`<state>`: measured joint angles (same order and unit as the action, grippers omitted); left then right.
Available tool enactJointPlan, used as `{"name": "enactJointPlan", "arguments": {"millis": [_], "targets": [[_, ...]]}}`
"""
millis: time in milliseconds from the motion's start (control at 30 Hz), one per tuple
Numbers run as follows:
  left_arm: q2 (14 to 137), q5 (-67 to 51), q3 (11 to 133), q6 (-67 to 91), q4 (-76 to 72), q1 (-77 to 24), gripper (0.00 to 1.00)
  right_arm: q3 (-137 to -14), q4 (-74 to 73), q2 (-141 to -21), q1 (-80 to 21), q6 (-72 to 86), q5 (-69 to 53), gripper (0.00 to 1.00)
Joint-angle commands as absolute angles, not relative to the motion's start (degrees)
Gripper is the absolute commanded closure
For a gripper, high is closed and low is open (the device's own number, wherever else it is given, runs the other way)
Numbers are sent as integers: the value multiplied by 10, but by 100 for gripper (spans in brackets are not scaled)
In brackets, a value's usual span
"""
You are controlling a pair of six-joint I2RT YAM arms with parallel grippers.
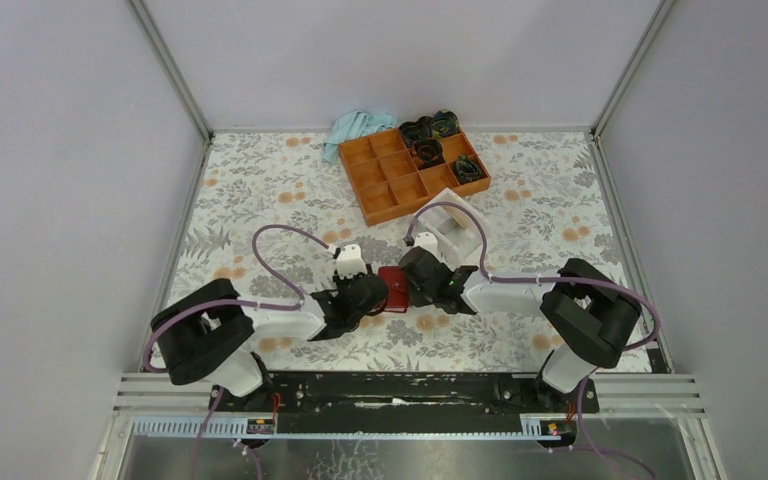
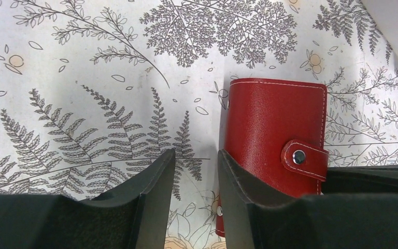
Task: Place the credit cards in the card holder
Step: Move the card holder to the center of the board, then reset both arms
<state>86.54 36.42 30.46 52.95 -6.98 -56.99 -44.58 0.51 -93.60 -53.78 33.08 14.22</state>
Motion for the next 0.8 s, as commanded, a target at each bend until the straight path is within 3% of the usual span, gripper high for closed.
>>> {"name": "enactJointPlan", "arguments": {"millis": [0,100,333,467,600,700,733,767], "targets": [[850,367,289,528,-70,-569,55,-446,-21,-964,-556,347,137,92],[817,382,287,532,-38,-569,52,-456,-37,-956,-555,335,160,88],[687,412,280,545,77,-570,46,-481,-87,-886,-548,298,218,67],[615,448,290,534,125,-570,35,-490,-98,-843,-542,272,236,53],[579,488,323,498,151,-571,23,-523,-98,-794,-536,227,243,34],[571,516,355,458,155,-571,12,-552,-100,-761,-517,188,281,7],[569,526,363,449,154,-570,3,-556,-96,-748,-500,177,288,4],[568,537,369,435,149,-569,0,-558,-90,-735,-476,166,290,1]]}}
